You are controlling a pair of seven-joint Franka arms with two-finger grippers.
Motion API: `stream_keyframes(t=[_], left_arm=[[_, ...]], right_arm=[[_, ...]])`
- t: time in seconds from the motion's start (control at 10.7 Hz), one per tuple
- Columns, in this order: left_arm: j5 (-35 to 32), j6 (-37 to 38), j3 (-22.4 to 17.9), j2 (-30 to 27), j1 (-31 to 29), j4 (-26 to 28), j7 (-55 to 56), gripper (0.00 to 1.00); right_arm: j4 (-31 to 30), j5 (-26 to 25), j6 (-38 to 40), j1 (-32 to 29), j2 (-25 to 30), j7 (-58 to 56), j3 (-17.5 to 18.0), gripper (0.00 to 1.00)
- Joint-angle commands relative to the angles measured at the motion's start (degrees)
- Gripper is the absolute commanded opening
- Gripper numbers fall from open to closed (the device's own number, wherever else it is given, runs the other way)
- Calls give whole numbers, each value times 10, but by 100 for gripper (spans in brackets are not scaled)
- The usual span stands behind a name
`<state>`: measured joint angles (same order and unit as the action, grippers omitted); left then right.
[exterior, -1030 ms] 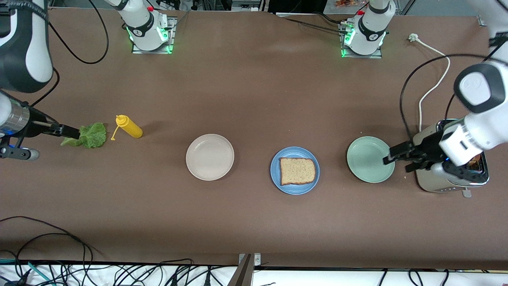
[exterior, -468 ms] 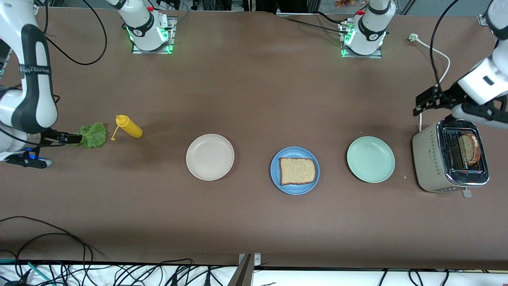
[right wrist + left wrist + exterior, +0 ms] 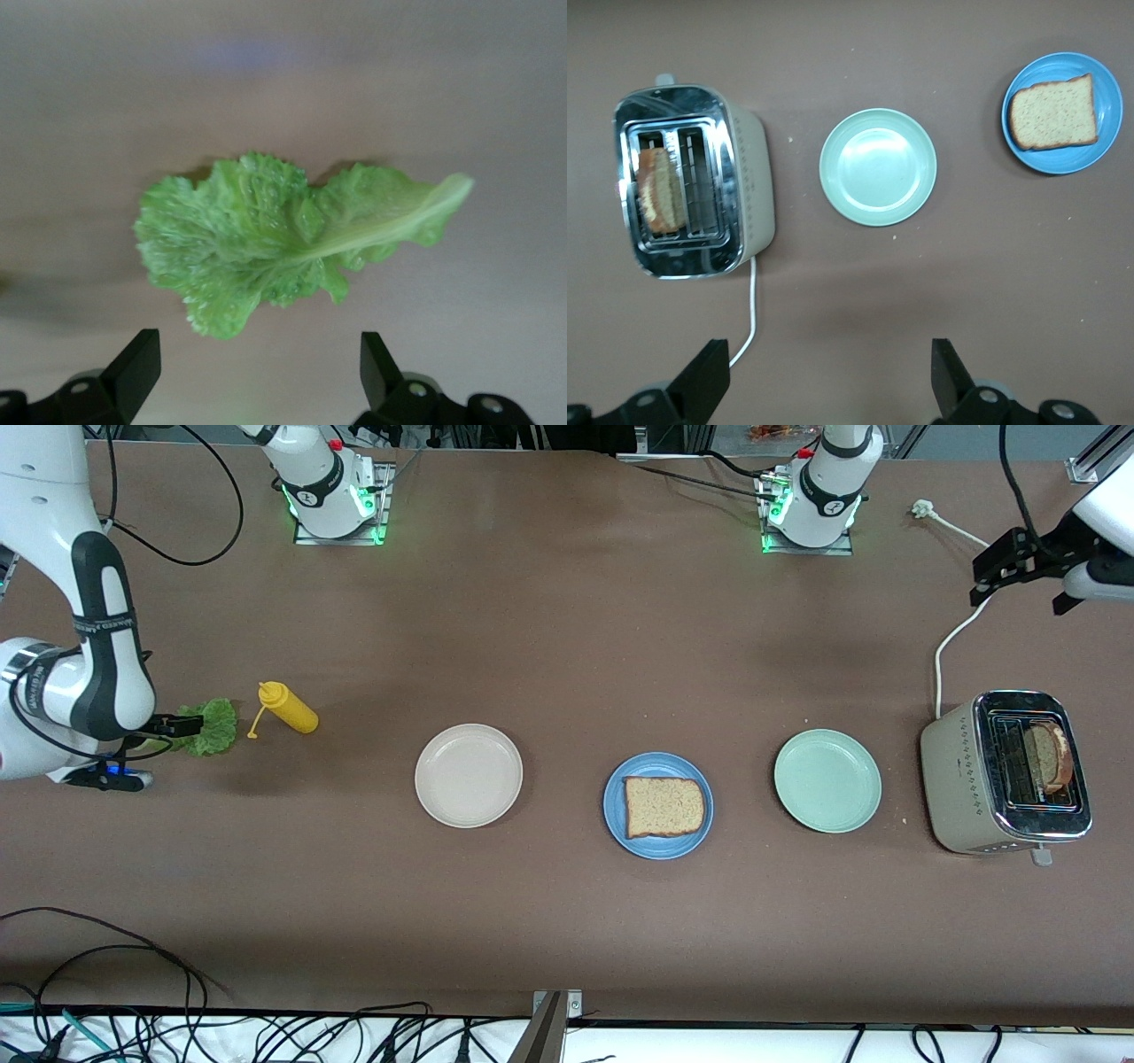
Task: Make sandwich in blue plate with both arms
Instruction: 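Grasp the green lettuce leaf with the right gripper and lift it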
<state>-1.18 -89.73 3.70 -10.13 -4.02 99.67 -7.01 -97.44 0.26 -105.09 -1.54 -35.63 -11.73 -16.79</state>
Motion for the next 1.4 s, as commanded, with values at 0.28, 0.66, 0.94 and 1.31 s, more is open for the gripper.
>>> stream_keyframes(t=[0.28,0.66,0.94,1.31], left_arm=[[-24,74,-6,92,4,-134,63,100],[-24,74,-5,93,3,-136,63,100],[-25,74,-5,96,4,-137,62,100],[-24,74,-7,97,-1,-137,61,100]], right_arm=[[-10,3,-31,-15,-30,-26,1,100],[-8,25,-37,-30,-46,-7,2,100],[-8,44,-30,-36,-50,14,2,89],[-8,43,-25,-35,-51,13,2,0]])
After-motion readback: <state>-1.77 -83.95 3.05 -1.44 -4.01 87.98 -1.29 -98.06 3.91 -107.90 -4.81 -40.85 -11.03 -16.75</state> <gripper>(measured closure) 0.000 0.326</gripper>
